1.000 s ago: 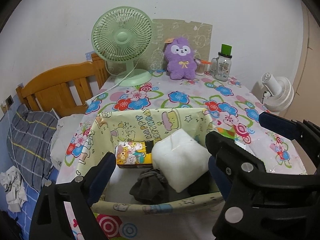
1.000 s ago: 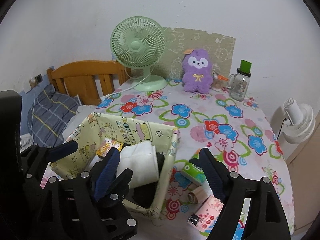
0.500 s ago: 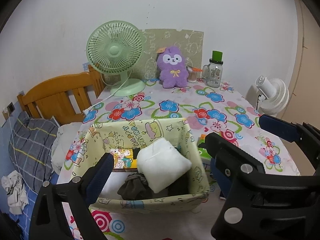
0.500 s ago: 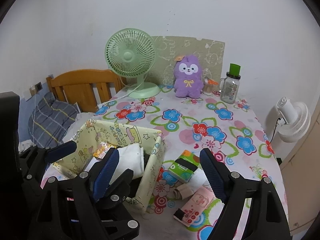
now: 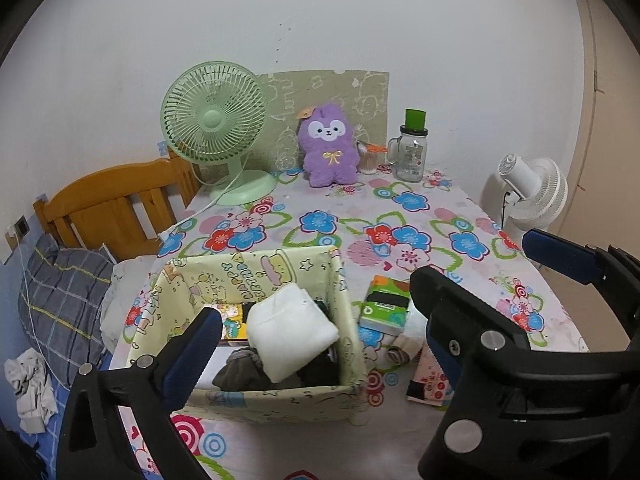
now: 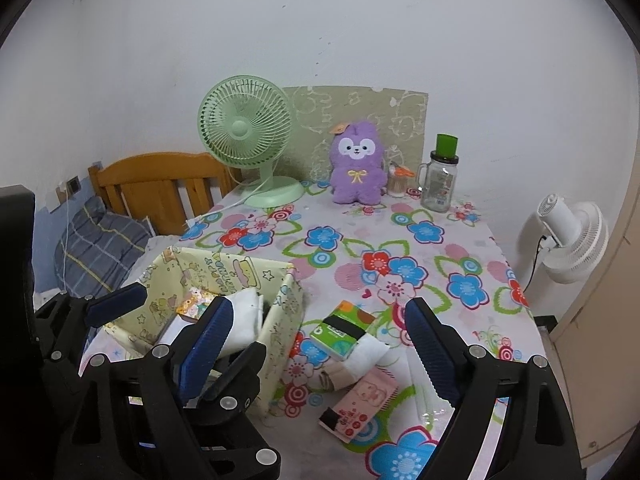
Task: Organize soft objects
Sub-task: 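Move both tools toward the pink wipes pack and clear straw bundle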
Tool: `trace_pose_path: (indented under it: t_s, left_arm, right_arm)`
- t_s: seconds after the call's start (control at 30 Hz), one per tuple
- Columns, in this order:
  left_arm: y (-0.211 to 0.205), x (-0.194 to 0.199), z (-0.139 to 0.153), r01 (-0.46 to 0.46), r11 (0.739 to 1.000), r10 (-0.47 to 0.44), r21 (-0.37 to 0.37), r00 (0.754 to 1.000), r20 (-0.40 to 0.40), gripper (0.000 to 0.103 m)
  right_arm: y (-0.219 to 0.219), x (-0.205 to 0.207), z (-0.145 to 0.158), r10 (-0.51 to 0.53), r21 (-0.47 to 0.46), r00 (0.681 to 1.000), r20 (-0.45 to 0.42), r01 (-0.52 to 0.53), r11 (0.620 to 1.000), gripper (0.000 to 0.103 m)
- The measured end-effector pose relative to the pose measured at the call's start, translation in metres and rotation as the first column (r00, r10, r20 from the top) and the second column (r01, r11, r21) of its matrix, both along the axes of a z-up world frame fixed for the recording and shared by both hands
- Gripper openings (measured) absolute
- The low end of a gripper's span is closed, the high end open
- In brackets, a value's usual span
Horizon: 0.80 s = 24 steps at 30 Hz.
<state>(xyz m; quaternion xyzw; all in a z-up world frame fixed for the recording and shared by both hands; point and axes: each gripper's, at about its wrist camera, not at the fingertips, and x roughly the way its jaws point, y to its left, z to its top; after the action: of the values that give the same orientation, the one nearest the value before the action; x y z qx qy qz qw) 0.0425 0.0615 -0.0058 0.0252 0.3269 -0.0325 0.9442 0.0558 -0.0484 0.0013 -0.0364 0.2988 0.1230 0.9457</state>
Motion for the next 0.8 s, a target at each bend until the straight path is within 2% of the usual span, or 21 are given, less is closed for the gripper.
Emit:
trace_pose_path:
  t_s: [0.8]
  left_arm:
    - [-0.058,-0.001,-0.004,0.065,0.998,-0.065,-0.001,0.998,0.005,0.103]
  right_arm:
    - [-0.062,-0.009,-0.004,-0.055,0.019,0.998,0.017,0.055,0.998,0.098]
